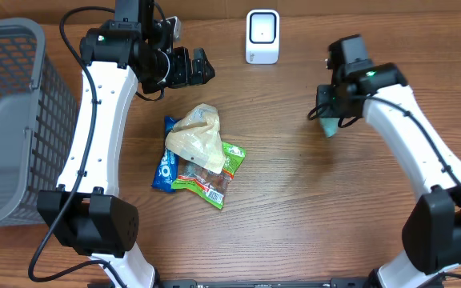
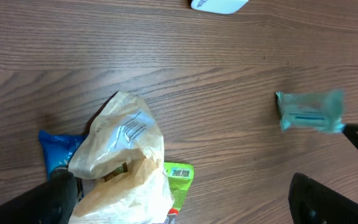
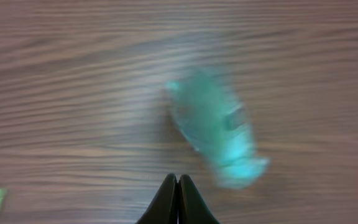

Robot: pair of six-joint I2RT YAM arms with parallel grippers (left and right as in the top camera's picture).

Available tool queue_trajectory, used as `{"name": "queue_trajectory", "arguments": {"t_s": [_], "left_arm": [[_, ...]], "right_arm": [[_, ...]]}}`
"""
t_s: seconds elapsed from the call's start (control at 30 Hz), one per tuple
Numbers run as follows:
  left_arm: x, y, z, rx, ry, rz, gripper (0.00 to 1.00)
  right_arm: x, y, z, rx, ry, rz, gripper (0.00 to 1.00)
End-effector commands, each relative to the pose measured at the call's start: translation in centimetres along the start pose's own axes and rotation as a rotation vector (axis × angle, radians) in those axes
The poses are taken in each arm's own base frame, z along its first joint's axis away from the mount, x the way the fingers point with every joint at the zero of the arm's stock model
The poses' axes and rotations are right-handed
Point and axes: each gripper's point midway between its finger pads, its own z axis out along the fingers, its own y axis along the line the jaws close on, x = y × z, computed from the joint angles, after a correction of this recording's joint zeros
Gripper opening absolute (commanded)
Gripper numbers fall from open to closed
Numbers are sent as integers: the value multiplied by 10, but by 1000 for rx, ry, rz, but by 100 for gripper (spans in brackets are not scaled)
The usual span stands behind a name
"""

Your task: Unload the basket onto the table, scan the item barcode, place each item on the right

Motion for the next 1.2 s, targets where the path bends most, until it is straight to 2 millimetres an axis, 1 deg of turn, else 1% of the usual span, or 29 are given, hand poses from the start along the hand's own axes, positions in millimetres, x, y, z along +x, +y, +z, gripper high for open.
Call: {"name": "queue_trajectory", "arguments": {"t_s": [0.0,0.03,0.07,0.1,0.13,0.2,0.3,0.33,0.37,0.4,0.43,0.5,0.53,0.57,0.6,0.63,0.67,0.73,0.77,0.8,0.87,0.93,1.0,1.07,1.17], "left_arm": [[-4,-3,-3,-2,-17,19,100],[-4,-3,-3,-2,-17,19,100],[-4,-3,-3,-2,-17,19,100],[-4,-3,-3,-2,-17,19,100],[-4,-3,-3,-2,-17,19,100],[-4,-3,-3,-2,-17,19,100],[-4,-3,-3,-2,-17,19,100],[-4,-3,-3,-2,-17,19,100],[-4,-3,-3,-2,-17,19,100],[-4,-3,-3,-2,-17,19,100],[-4,-3,-3,-2,-17,19,100],[-4,-3,-3,-2,-17,19,100],[-4,-3,-3,-2,-17,19,100],[-4,-3,-3,-2,-17,19,100],[-4,-3,-3,-2,-17,19,100],[-4,-3,-3,-2,-17,19,100],[-4,-3,-3,-2,-17,19,100],[-4,-3,-3,-2,-17,19,100],[-4,-3,-3,-2,-17,19,100],[-4,-3,-3,-2,-17,19,100],[-4,-3,-3,-2,-17,19,100],[-4,-3,-3,-2,-17,19,100],[-4,-3,-3,-2,-17,19,100],[-4,-3,-3,-2,-17,19,100],[-4,-3,-3,-2,-17,19,100]], "right_arm": [[-10,-17,-25,352,-154,-18,4],[-10,-12,-29,374,-175,-34,4],[-8,4,-35,388,-210,-60,4],[-5,16,-36,373,-218,-84,4],[1,33,-38,352,-229,-101,4],[5,46,-40,329,-246,-67,4],[4,44,-37,294,-232,3,6],[3,38,-32,255,-194,34,8],[0,27,-25,202,-139,50,10],[-1,22,-22,176,-117,50,10],[-5,12,-14,102,-72,47,22],[-13,-6,-5,-64,-18,46,41],[-18,-17,-1,-163,-7,57,72],[-25,-32,1,-250,-8,89,88],[-27,-39,3,-279,-12,104,95],[-31,-62,9,-327,-17,145,100],[-32,-80,17,-356,-16,161,100],[-30,-103,31,-405,-14,164,100],[-28,-112,39,-442,-13,156,100],[-24,-120,53,-519,-21,116,100],[-19,-129,74,-563,-24,90,100],[-18,-134,94,-592,-30,100,98],[-17,-133,109,-607,-33,77,95],[-16,-133,120,-608,-34,70,93],[-17,-127,134,-643,-47,68,93]]}}
